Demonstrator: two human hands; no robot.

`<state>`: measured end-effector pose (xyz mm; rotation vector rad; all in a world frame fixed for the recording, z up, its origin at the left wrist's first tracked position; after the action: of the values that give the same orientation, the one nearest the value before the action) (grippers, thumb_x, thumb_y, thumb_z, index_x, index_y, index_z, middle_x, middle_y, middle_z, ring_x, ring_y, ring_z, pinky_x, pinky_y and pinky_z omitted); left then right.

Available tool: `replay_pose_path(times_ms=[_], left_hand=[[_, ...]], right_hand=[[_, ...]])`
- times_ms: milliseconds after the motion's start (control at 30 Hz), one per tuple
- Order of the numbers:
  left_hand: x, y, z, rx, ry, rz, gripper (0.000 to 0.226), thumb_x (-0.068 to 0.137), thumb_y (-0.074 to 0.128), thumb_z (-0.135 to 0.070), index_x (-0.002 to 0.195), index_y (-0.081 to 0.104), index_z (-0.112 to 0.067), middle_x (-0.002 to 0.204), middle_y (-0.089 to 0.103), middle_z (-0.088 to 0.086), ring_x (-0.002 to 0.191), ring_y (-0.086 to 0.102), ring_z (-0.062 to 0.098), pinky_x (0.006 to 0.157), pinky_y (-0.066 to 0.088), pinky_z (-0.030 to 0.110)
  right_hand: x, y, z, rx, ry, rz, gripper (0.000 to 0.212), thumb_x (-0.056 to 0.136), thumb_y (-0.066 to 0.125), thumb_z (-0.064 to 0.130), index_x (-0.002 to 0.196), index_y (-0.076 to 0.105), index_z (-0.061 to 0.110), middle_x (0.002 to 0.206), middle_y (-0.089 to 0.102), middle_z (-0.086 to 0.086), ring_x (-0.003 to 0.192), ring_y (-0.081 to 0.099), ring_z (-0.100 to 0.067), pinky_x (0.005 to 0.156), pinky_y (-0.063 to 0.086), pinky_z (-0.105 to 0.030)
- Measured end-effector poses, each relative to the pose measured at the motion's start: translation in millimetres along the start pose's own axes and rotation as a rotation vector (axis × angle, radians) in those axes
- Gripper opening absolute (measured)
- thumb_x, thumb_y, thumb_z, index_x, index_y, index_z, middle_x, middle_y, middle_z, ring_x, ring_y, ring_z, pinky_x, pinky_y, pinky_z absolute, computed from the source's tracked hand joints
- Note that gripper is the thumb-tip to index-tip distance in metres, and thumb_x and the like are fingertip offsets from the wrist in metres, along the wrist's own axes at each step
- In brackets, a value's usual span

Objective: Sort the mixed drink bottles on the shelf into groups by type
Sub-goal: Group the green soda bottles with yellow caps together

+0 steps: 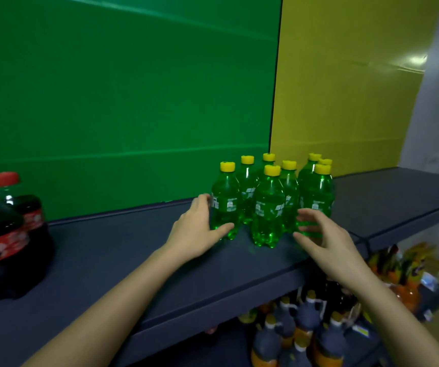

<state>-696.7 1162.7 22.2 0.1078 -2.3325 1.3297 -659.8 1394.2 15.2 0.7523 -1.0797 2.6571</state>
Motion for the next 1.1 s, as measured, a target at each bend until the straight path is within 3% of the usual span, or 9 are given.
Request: replay_pose_path(times_ms=[133,300,367,500,633,800,900,1000,1100], left_hand=[[23.7,18.8,5.8,-0.14,-0.173,-0.053,0.092,0.07,0.068,-0.058,0.137,0.026,-0.011,0.14,0.044,0.005,0.122,0.048,0.027,0.098,0.043,0.041],[32.8,28.8,11.4,-0.356,-0.183,-0.124,0.061,0.071,0.078,-0.034,0.116,0.042,-0.014,0.118,0.061,-0.001,0.106,0.058,0.017,0.089,0.044,0.027],[31.3,25.9,15.9,-0.366,-0.199,-0.14,0.059,0.067,0.081,-0.035,0.109,0.043,-0.015,0.111,0.063,0.0,0.092,0.059,0.013,0.081,0.045,0.028],[21.3,13.8,27.3,-0.349,-0.225,-0.158,0.068,0.062,0.084,-0.037,0.111,0.044,-0.012,0.108,0.062,0.002,0.099,0.06,0.018,0.089,0.049,0.037],[4.2,-2.3,38.7,-0.399,-0.233,-0.157,0.066,0.061,0.085,-0.029,0.112,0.046,-0.014,0.106,0.064,-0.005,0.095,0.062,0.01,0.087,0.051,0.031],[-17.4,-24.6,60.6,-0.406,-0.278,-0.182,0.069,0.058,0.087,-0.027,0.113,0.047,-0.014,0.101,0.065,-0.008,0.093,0.064,0.007,0.082,0.052,0.024],[-28.1,-36.2,72.2,-0.38,-0.305,-0.222,0.07,0.057,0.087,-0.029,0.112,0.046,-0.013,0.102,0.063,-0.008,0.092,0.06,0.004,0.078,0.048,0.017],[-36.2,-42.2,85.7,-0.361,-0.342,-0.29,0.071,0.056,0.087,-0.038,0.11,0.045,-0.018,0.108,0.06,-0.006,0.099,0.057,0.009,0.084,0.046,0.023],[-40.9,-43.6,93.9,-0.448,-0.357,-0.286,0.071,0.059,0.085,-0.038,0.113,0.042,-0.023,0.113,0.058,-0.006,0.104,0.057,0.009,0.089,0.045,0.025]], right_hand=[[14.1,14.7,-6.1,0.055,-0.066,0.102,0.061,0.087,0.061,0.02,0.139,0.031,0.019,0.129,0.04,0.012,0.114,0.046,-0.004,0.091,0.039,-0.016],[21.8,30.0,-10.1,0.115,-0.105,0.153,0.07,0.088,0.059,0.024,0.145,0.018,0.023,0.131,0.03,0.018,0.114,0.041,0.002,0.091,0.037,-0.013],[23.4,33.2,-9.8,0.113,-0.114,0.131,0.07,0.087,0.059,0.026,0.144,0.019,0.023,0.127,0.033,0.017,0.111,0.043,0.0,0.086,0.036,-0.012],[31.4,38.6,-6.0,0.124,-0.123,0.073,0.068,0.084,0.064,0.025,0.141,0.029,0.015,0.118,0.037,0.007,0.095,0.047,-0.002,0.082,0.037,-0.014],[39.5,52.3,6.1,0.137,-0.156,0.067,0.068,0.078,0.071,0.028,0.135,0.037,0.011,0.112,0.039,0.004,0.087,0.049,-0.002,0.07,0.04,-0.009],[51.8,78.7,21.9,0.238,-0.078,0.201,0.071,0.076,0.072,0.032,0.129,0.031,0.01,0.116,0.041,0.003,0.104,0.047,-0.012,0.082,0.042,-0.023],[55.9,95.9,37.4,0.255,-0.111,0.275,0.074,0.076,0.072,0.031,0.131,0.027,0.008,0.116,0.038,0.005,0.105,0.045,-0.01,0.084,0.041,-0.021],[57.8,111.9,56.7,0.248,-0.156,0.346,0.075,0.079,0.07,0.031,0.135,0.024,0.011,0.116,0.039,0.008,0.1,0.046,-0.005,0.076,0.039,-0.01],[62.4,129.5,70.9,0.254,-0.186,0.398,0.08,0.08,0.069,0.033,0.14,0.021,0.013,0.136,0.044,-0.002,0.11,0.044,-0.006,0.084,0.042,-0.015]])
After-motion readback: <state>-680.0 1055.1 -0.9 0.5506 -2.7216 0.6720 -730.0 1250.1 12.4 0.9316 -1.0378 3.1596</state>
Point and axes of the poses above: each hand's wrist, its own x-axis towards the middle knuckle, its own y-axis out of the palm, z = x × y, the point moved 8 cm from there along x, towards the middle knuckle
